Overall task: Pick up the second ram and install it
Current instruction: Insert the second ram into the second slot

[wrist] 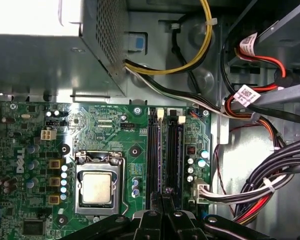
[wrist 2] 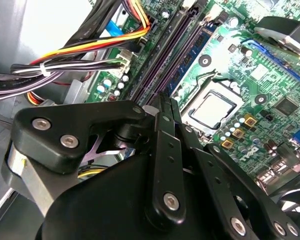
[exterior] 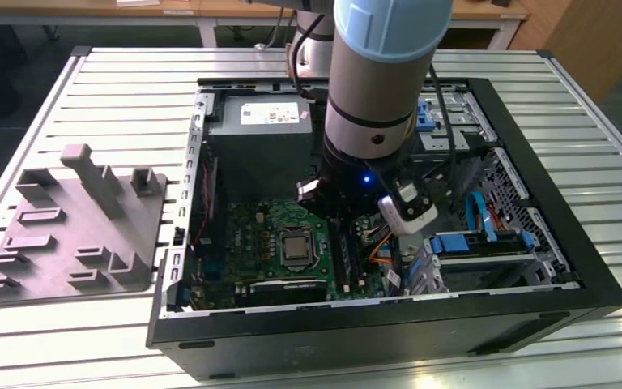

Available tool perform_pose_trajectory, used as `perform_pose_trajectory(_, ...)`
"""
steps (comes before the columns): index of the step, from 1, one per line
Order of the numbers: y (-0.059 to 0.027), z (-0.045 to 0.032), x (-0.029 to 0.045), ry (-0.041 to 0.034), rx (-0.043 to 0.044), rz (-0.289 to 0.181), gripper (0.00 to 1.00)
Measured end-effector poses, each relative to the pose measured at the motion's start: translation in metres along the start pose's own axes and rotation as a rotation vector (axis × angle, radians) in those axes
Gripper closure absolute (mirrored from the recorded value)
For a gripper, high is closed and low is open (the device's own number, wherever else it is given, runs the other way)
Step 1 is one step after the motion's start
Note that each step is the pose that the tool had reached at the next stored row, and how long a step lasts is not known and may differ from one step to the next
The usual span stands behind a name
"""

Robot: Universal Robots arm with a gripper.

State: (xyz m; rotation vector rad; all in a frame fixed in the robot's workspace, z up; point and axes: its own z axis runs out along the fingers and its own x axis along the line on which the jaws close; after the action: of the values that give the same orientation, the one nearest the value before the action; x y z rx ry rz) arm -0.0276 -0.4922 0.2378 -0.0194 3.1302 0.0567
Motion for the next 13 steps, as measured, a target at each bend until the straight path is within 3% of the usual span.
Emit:
perform_pose_trajectory(5, -0.0003, 0.0011, 0.0, -0.001, 0.0006, 0.034, 0.89)
perform_pose_trajectory(13, -0.0005, 0.0039, 0.0001, -0.0011, -0.0006, 0.033, 0.89)
